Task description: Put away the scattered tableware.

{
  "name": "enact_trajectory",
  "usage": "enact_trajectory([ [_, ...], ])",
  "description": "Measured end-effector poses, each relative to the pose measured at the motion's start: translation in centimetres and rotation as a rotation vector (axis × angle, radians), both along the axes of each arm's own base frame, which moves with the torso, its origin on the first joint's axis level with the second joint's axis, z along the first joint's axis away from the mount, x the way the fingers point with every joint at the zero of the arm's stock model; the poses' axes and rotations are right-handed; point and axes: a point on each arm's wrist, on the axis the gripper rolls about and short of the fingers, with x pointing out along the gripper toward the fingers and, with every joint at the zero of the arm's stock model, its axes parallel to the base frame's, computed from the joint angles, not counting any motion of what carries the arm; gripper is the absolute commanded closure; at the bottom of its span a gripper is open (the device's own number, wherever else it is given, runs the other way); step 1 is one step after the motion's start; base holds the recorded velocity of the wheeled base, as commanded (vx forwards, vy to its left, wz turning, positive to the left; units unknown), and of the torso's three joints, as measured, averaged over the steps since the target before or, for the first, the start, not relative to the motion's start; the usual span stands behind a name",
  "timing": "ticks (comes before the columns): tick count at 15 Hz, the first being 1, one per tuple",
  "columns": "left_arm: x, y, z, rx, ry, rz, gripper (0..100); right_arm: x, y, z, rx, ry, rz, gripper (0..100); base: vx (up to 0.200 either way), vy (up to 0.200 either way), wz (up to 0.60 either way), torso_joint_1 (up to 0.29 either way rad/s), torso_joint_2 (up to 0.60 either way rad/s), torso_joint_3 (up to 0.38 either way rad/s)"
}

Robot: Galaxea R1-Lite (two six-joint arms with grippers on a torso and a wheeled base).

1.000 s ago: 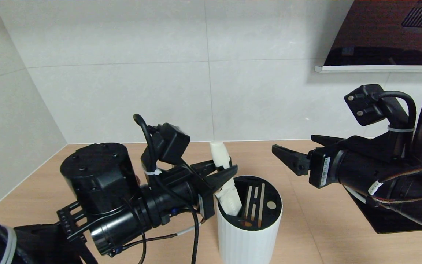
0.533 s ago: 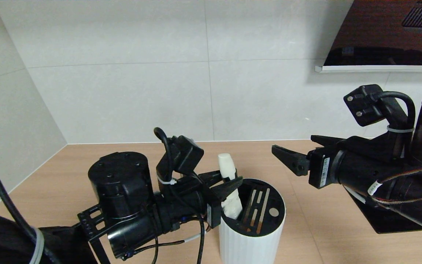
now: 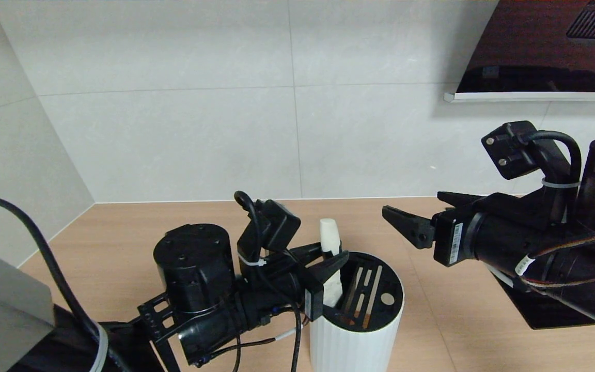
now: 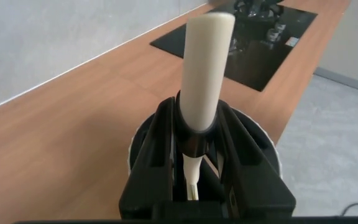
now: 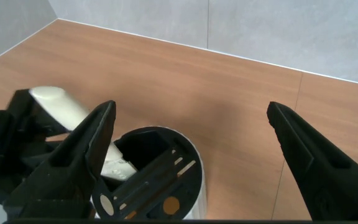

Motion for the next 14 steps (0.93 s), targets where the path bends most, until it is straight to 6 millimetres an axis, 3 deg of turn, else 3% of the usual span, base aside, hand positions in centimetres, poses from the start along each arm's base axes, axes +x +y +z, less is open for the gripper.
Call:
enact_trajectory([
  [1, 0.0, -0.1, -0.2, 0.005, 0.005, -0.001, 100, 0.0, 0.0, 0.0, 0.000, 0.000, 0.000, 0, 0.000, 0.000, 0.00, 0.000, 0.00, 0.000],
  [2, 0.0, -0.2, -0.3, 0.008, 0.007, 0.003, 0, 0.0, 0.0, 0.0, 0.000, 0.000, 0.000, 0, 0.000, 0.000, 0.00, 0.000, 0.00, 0.000],
  [11, 0.1, -0.3, 0.4, -0.047, -0.039, 0.021, 0, 0.0, 0.0, 0.0, -0.001, 0.001, 0.000, 0, 0.000, 0.000, 0.00, 0.000, 0.00, 0.000],
  [14, -0.3, 0.0, 1.8, -0.087, -0.059, 0.021, 0, -0.1, -0.1, 0.1, 0.006, -0.006, -0.003, 0, 0.000, 0.000, 0.00, 0.000, 0.00, 0.000],
])
